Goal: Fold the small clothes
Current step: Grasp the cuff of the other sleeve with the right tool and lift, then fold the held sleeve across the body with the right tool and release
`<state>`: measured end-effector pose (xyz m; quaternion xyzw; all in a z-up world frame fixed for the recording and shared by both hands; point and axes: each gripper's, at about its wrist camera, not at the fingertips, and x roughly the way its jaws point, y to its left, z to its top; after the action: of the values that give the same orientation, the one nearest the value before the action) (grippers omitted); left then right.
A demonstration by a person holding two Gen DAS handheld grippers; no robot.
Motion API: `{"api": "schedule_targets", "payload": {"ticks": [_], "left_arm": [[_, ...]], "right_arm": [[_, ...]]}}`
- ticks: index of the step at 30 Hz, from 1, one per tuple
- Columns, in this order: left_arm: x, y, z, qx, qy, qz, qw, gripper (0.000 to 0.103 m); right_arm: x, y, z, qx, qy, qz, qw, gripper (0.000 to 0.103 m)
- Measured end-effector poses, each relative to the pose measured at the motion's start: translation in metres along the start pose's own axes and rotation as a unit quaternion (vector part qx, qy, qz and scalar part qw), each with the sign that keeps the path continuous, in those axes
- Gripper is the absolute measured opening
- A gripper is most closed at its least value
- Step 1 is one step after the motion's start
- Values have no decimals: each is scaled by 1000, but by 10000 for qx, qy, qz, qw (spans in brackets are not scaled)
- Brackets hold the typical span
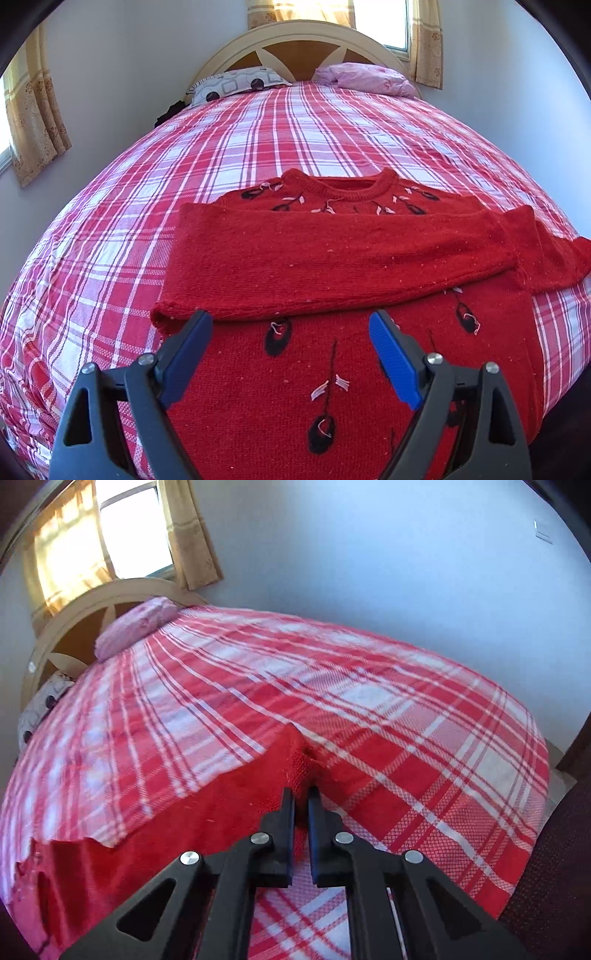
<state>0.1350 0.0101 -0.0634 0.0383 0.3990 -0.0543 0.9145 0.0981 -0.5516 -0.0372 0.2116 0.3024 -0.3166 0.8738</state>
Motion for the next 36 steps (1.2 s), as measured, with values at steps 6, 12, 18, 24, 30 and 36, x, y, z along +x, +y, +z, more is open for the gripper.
{"api": "schedule_targets", "payload": {"ticks": [6,12,18,24,30,36], "left_arm": [[-5,7,-1,-113,-57,-73,9999,90],[-9,18,0,-260,-140,-86,9995,90],[-14,47,-3,-471,-237,98,9986,90],[-18,93,-11,-743,-286,510,9955,90],[-15,140,-24,-999,-215,960,9901,90],[-6,155,-30,-1132,-107,960,9889,90]], "right_arm": [[-82,62,24,-522,-577,796,9938,6],[-156,166,18,-1352,-736,2177,9638,6],[-186,307,-46,-2365,-455,3339,9113,6],[-162,408,-153,-2803,377,4145,8650,6],[-122,454,-255,-2883,1292,4571,8314,6],[-100,457,-303,-2743,1900,4843,8088,9]]}}
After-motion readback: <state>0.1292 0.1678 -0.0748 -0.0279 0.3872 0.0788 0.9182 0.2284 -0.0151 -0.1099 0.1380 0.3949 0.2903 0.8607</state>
